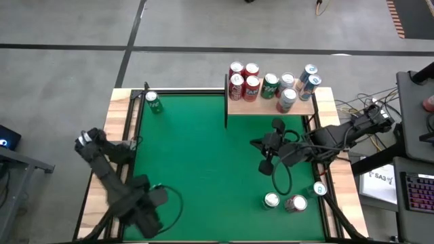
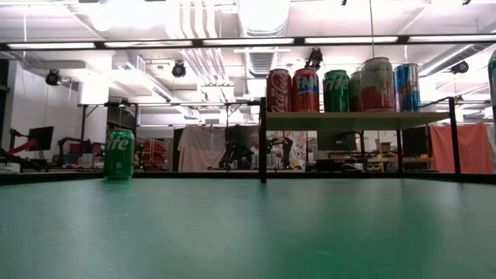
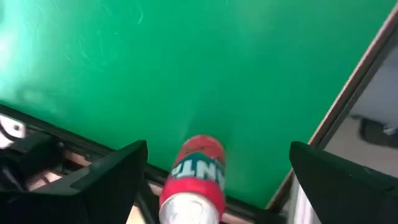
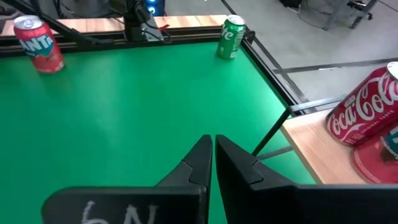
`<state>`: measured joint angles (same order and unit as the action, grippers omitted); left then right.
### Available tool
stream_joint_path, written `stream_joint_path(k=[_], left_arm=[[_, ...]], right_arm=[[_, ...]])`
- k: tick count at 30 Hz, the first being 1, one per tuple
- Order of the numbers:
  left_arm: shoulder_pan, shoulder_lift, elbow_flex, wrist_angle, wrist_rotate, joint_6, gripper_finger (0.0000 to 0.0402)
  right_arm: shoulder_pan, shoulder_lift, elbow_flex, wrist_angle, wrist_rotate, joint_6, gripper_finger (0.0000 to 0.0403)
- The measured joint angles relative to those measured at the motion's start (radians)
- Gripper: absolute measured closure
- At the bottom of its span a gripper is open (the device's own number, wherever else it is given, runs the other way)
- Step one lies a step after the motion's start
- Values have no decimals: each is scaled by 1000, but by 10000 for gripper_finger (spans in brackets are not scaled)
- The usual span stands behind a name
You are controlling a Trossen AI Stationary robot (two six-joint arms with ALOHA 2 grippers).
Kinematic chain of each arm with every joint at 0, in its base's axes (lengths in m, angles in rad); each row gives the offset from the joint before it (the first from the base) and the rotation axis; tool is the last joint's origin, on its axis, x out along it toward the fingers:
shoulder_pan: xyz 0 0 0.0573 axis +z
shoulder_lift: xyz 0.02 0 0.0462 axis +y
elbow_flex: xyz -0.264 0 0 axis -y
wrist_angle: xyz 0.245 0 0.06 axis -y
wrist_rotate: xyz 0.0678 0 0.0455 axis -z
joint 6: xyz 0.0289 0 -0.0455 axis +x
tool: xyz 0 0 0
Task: Place canned beverage on shelf
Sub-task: Put the red soda can on the shelf aligned with the other red soda cans
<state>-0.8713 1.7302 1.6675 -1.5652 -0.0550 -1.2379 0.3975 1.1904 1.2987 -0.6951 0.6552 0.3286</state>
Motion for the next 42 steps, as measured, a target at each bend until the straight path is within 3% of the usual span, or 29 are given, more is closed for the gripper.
stream_joint_path(k=[5,17,42], left_arm=[[-140,-8,-11,-6,-75,-54,25],[-311,-60,-115,-6,-31,-363,25],[-333,-80,-241,58,-31,-418,25]], right_arm=[[-1,0,0,17,1,-8,390],[0,2,0,95,-3,-67,390],[0,2,0,94,-34,-98,390]])
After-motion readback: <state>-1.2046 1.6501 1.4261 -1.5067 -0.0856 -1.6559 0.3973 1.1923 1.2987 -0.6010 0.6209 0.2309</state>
